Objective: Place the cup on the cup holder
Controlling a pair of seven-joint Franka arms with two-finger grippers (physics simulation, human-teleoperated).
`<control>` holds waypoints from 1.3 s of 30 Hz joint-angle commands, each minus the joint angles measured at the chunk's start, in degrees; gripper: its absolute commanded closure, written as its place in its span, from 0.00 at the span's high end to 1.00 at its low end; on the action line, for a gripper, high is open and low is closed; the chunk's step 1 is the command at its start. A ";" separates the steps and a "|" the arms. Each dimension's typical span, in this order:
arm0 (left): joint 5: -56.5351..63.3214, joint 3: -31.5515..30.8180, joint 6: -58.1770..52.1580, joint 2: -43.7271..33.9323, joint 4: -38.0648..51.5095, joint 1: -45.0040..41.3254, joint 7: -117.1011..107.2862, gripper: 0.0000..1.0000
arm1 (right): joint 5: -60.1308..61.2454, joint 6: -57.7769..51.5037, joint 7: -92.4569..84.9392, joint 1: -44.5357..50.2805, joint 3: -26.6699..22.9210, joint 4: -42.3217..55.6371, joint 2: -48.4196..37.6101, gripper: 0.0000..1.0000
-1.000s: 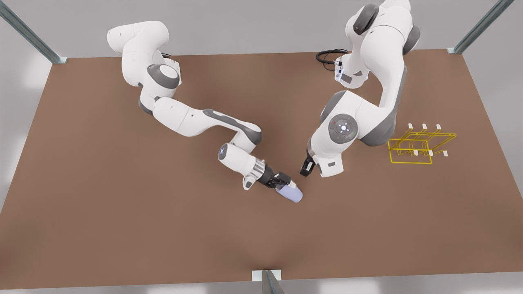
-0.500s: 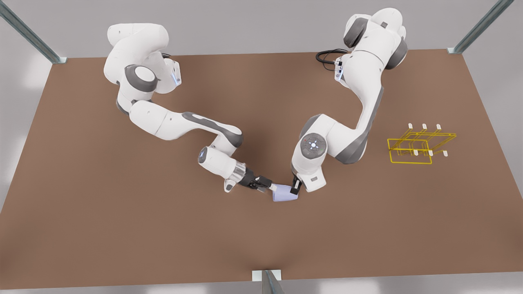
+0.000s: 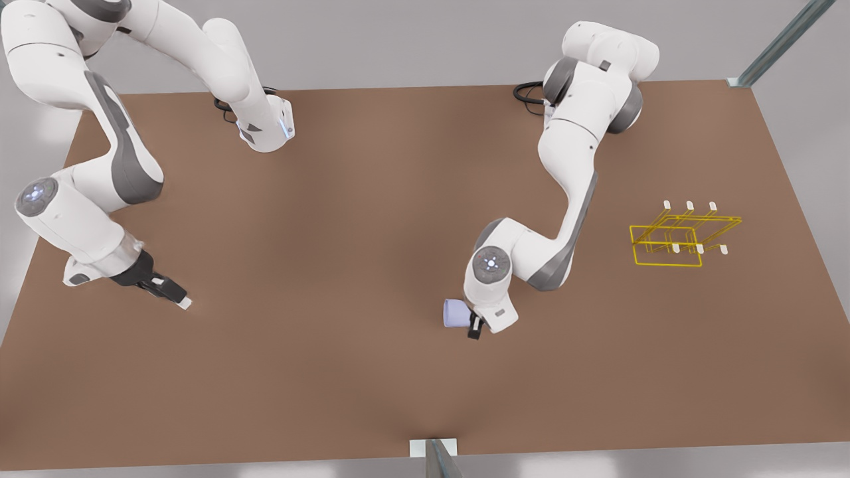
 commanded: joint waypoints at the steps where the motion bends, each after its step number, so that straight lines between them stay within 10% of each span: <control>1: 0.03 0.09 3.35 0.20 -0.30 -0.04 -13.47 1.00 | 6.96 -23.49 -18.41 5.27 -8.78 1.77 -11.03 1.00; 3: 0.12 0.09 3.26 1.08 -0.82 -0.30 -13.64 1.00 | 30.72 -24.36 -36.79 40.41 -51.83 3.10 -30.66 1.00; 5: 0.82 0.09 3.00 1.34 -1.26 -0.21 -13.29 1.00 | 36.81 -36.75 -45.60 44.76 -59.18 13.37 -32.17 1.00; 6: 1.53 0.01 2.91 0.99 -2.14 -0.21 -13.29 1.00 | 35.85 -37.11 -45.42 60.81 -74.17 13.64 -32.79 1.00; 12: 1.53 -0.08 3.43 0.46 -4.25 -0.39 -14.96 1.00 | 36.64 -36.84 -44.54 72.20 -74.05 20.15 -27.08 1.00; 39: 4.42 0.01 8.01 6.35 -5.75 -2.94 -19.79 1.00 | 36.81 -32.27 -43.84 68.42 -74.40 23.66 -23.47 1.00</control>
